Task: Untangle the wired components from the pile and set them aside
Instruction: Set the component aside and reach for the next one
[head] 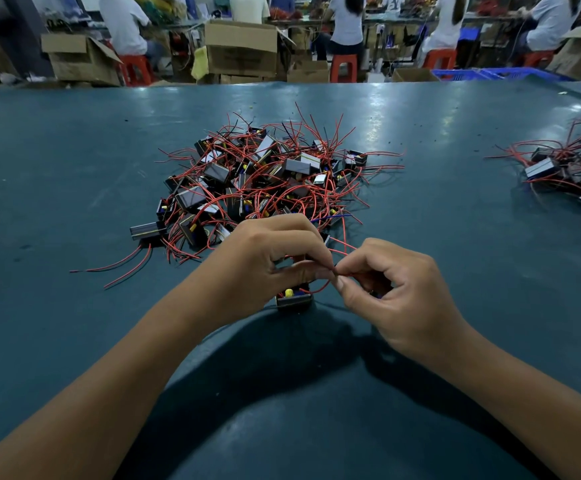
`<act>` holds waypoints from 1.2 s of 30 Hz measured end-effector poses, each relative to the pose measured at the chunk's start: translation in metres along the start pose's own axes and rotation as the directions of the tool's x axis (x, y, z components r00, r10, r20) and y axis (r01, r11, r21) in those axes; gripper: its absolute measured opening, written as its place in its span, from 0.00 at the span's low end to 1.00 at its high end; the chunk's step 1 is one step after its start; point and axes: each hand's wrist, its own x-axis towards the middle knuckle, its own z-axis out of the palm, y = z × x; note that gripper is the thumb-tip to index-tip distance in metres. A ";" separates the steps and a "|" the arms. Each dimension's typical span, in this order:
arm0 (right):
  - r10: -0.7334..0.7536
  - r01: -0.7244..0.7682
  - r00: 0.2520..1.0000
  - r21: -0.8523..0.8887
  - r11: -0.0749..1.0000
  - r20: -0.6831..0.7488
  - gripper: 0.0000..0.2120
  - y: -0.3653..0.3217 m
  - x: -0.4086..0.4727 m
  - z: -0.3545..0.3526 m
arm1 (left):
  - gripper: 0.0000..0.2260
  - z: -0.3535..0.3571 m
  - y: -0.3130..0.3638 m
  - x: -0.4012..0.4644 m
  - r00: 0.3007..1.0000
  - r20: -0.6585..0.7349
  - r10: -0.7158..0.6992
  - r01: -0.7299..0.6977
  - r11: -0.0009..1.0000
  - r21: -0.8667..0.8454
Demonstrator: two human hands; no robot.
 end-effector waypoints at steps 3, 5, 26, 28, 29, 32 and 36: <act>-0.006 0.006 1.000 -0.005 1.000 0.002 0.03 0.000 0.000 0.000 | 0.04 0.000 0.000 0.000 1.000 0.016 0.011 -0.011 0.999 0.036; -0.011 0.011 1.000 -0.012 1.000 0.001 0.04 -0.001 0.000 0.000 | 0.05 0.000 0.001 -0.001 0.999 0.032 0.001 -0.002 0.999 0.043; -0.050 0.051 0.998 -0.054 0.997 0.024 0.02 -0.003 0.001 -0.001 | 0.06 -0.002 0.001 -0.001 0.980 0.139 -0.142 0.156 0.983 -0.095; -0.051 0.052 0.999 -0.052 0.997 0.018 0.03 -0.003 0.000 -0.001 | 0.06 -0.002 0.003 -0.001 0.984 0.129 -0.121 0.130 0.990 -0.061; -0.053 0.053 0.999 -0.055 0.997 0.013 0.03 -0.002 0.000 -0.001 | 0.05 -0.002 0.003 -0.001 0.985 0.126 -0.117 0.124 0.991 -0.053; -0.048 0.048 0.999 -0.053 0.997 0.000 0.04 -0.001 0.000 0.000 | 0.04 -0.002 0.006 -0.002 0.987 0.113 -0.117 0.122 0.992 -0.037; -0.035 0.034 0.999 -0.042 0.999 -0.022 0.04 0.003 0.000 0.000 | 0.06 0.001 0.009 -0.003 0.969 0.106 -0.223 0.234 0.967 -0.103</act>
